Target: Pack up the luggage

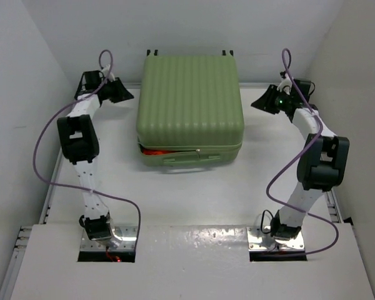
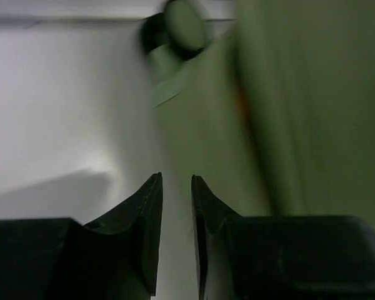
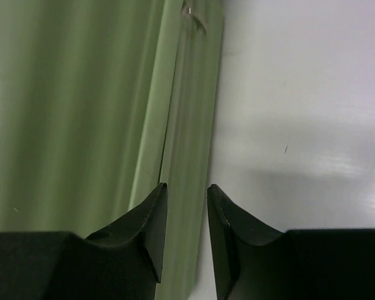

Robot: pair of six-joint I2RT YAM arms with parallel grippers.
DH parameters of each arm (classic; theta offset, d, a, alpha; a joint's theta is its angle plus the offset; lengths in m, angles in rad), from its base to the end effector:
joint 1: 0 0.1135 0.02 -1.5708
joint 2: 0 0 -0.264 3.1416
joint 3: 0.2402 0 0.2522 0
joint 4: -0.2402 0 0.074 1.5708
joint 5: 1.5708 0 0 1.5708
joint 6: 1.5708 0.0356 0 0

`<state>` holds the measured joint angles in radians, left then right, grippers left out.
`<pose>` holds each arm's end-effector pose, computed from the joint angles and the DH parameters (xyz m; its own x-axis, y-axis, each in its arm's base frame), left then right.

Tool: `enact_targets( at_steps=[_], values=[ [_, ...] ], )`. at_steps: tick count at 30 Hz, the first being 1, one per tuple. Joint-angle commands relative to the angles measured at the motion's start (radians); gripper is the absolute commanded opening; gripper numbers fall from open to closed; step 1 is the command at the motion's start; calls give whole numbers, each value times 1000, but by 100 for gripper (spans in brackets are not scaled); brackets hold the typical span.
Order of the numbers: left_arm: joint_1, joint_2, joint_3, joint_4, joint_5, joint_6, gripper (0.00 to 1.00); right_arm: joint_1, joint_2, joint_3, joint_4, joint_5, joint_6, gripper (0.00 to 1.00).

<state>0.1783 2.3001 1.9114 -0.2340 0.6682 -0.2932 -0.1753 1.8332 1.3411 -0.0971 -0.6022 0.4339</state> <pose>0.5237 0.0720 0.2136 -0.6524 -0.3481 -0.6732 0.1750 0.7951 -0.5807 0.4157 -0.0532 0.2482 -0.6310 0.4636 -0.6220 -0.0603 0.7700 0.6351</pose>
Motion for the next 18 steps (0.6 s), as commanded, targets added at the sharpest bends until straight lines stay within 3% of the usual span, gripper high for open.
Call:
enact_targets(
  at_steps=[1, 3, 6, 10, 11, 12, 14, 15, 16, 17, 18],
  values=[
    [-115, 66, 217, 90, 221, -26, 27, -10, -31, -34, 56, -99, -75, 31],
    [-184, 178, 361, 90, 273, -60, 27, -9, -49, -90, 40, -103, -107, 31],
    [-273, 245, 454, 139, 347, -98, 27, -10, -71, -167, 45, -105, -155, 31],
    [-335, 225, 437, 158, 375, -89, 32, 2, -87, -246, 34, -105, -167, 30],
    [-335, 194, 410, 157, 329, -89, 41, 10, -92, -276, 31, -105, -178, 28],
    [-318, 149, 359, 194, 273, -89, 46, 35, -103, -296, 27, -111, -175, 28],
    [-245, 17, 84, 306, 38, -185, 61, 60, -169, -404, 62, -133, -159, 28],
    [-179, -140, -118, 438, -32, -254, 66, 113, -192, -504, 89, -133, -150, 28],
    [-143, -218, -205, 502, -144, -288, 72, 132, -274, -535, 153, -134, -126, 28],
    [-108, -290, -277, 539, -194, -317, 86, 155, -302, -566, 178, -131, -97, 28],
    [-74, -417, -329, 539, -241, -342, 90, 210, -357, -594, 232, -122, -84, 28]
  ],
)
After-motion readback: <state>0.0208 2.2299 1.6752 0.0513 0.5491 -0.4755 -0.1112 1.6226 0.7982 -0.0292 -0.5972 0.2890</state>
